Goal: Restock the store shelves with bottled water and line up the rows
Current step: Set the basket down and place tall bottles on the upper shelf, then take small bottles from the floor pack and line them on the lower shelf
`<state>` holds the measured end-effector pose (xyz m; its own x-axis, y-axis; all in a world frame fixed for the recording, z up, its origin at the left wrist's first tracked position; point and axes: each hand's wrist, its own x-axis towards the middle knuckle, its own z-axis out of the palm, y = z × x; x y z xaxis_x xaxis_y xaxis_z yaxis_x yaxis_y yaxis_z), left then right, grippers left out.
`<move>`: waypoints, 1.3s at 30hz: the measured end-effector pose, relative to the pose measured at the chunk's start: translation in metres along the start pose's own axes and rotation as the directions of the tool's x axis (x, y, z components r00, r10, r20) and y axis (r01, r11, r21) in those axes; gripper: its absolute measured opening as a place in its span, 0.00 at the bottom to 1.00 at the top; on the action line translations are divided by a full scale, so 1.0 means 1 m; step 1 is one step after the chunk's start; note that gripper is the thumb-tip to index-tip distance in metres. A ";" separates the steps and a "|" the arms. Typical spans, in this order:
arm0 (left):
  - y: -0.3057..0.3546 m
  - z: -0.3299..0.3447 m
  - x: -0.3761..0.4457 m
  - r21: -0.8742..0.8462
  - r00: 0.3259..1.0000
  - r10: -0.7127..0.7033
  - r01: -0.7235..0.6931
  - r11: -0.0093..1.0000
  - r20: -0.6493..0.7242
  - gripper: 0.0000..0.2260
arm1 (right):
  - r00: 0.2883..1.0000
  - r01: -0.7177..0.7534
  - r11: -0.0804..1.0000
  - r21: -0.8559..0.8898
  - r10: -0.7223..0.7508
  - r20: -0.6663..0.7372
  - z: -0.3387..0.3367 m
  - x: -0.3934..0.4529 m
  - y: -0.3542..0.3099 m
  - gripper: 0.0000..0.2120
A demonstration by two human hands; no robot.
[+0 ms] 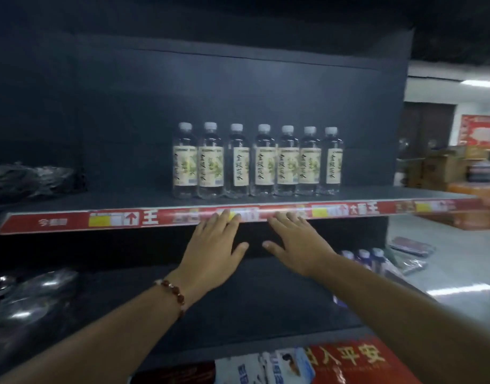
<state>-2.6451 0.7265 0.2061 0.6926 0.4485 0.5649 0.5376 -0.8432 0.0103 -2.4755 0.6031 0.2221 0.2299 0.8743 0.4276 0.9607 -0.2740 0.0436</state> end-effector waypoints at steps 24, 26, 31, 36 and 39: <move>0.625 0.162 -0.332 -0.610 0.241 0.921 -0.694 0.383 0.305 0.32 | -0.068 -0.932 0.073 -0.354 0.927 0.368 0.048 -0.801 0.138 0.36; 0.649 0.176 -0.360 -0.618 0.153 0.921 -0.700 0.357 0.359 0.33 | -0.143 -0.935 0.019 -0.355 0.894 0.424 0.070 -0.835 0.134 0.36; 0.682 0.223 -0.409 -0.606 -0.026 0.879 -0.735 0.305 0.475 0.32 | -0.224 -0.936 -0.028 -0.350 0.816 0.533 0.123 -0.895 0.129 0.33; 0.705 0.289 -0.434 -0.583 -0.153 0.808 -0.768 0.264 0.569 0.31 | -0.194 -0.943 0.059 -0.329 0.704 0.684 0.171 -0.922 0.137 0.38; 0.722 0.322 -0.447 -0.598 -0.231 0.752 -0.758 0.258 0.617 0.25 | -0.139 -0.939 0.144 -0.311 0.670 0.729 0.197 -0.926 0.140 0.35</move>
<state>-2.4114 0.0133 -0.3048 0.5415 -0.5548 -0.6316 -0.6742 -0.7354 0.0681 -2.5236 -0.1657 -0.3457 0.7249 -0.0127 -0.6888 -0.1261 -0.9854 -0.1146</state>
